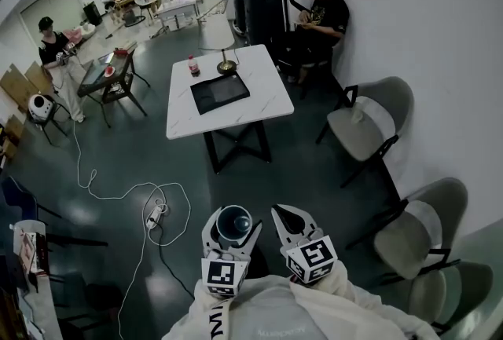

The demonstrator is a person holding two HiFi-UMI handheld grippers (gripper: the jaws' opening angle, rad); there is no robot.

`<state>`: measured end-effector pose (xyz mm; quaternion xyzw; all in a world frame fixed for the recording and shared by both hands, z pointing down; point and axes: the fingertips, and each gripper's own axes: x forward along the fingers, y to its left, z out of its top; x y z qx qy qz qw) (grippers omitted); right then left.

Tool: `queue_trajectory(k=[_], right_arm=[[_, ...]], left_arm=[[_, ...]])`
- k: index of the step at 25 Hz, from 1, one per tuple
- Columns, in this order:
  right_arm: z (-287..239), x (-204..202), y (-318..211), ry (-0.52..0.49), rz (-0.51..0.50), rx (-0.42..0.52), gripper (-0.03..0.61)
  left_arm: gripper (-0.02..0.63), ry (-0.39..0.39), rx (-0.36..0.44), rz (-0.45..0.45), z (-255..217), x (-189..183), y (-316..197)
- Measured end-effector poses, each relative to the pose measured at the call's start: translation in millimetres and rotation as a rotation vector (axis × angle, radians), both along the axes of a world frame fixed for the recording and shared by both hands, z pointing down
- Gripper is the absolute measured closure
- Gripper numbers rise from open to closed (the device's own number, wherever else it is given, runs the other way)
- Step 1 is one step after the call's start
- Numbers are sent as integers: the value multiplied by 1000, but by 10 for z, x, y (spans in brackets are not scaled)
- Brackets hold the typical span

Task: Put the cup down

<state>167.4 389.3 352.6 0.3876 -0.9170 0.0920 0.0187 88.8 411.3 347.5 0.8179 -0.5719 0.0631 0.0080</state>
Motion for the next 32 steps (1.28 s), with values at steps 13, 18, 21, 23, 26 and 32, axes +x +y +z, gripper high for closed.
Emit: queue_trajectory(k=[13,18,21,23,26,32], right_arm=[[173,-479,-782,16,-7,-52,572],[212,-657,-1145,22,-2,-77,572],[234,-789,-1363,20,-2,-87,572],[250,-883,-1494,19,0,-93,572],[278,-1024,-1682,23,2,-108,572],[280,-1285,-1987,30,-7,-123,572]], left_arm=[[212,7,-34,-16,147,-557,-846],[212,16,-50,-28,152,-795,-1182],[212,13,-61,-26,178,-926,-1385],[212,10,-69,-21,197,-1006,-1519],[212,9,-75,-13,196,-1123,-1718],[212,12,-84,-16,186,-1376,-2022]])
